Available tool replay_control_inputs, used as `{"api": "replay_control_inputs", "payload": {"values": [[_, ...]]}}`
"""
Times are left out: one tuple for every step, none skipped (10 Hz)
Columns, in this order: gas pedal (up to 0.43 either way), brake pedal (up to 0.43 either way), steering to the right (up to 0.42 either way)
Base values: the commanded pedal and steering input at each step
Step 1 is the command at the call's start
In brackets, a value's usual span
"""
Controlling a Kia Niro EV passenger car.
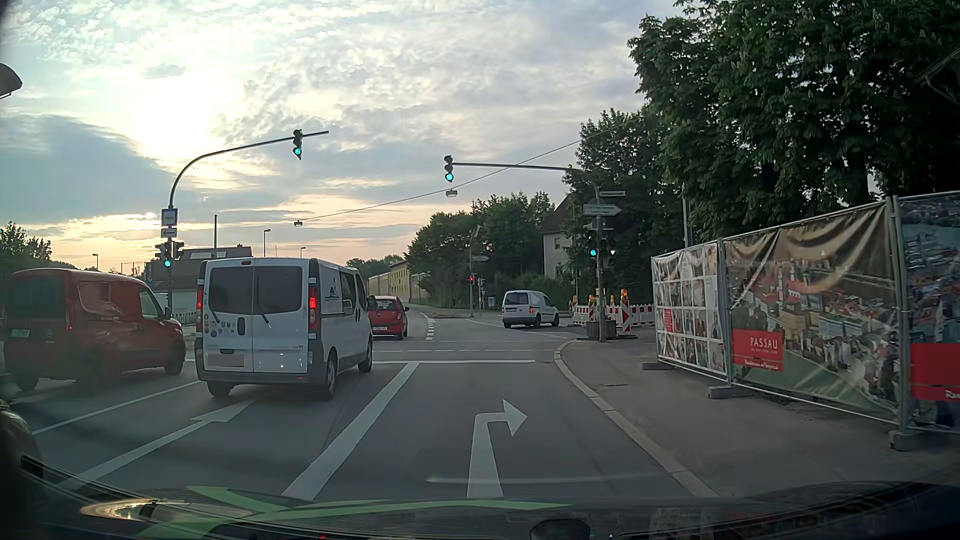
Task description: Follow the waypoints while adhering to traffic rules and regulations
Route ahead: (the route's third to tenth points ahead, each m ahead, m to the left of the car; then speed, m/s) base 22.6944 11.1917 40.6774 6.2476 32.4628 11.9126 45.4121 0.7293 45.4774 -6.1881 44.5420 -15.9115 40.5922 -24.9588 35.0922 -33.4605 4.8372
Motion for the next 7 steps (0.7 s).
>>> {"api": "replay_control_inputs", "payload": {"values": [[0.157,0.000,-0.036],[0.157,0.000,-0.034],[0.157,0.000,-0.036],[0.157,0.000,-0.038],[0.150,0.000,-0.037],[0.150,0.000,-0.035],[0.150,0.000,-0.032]]}}
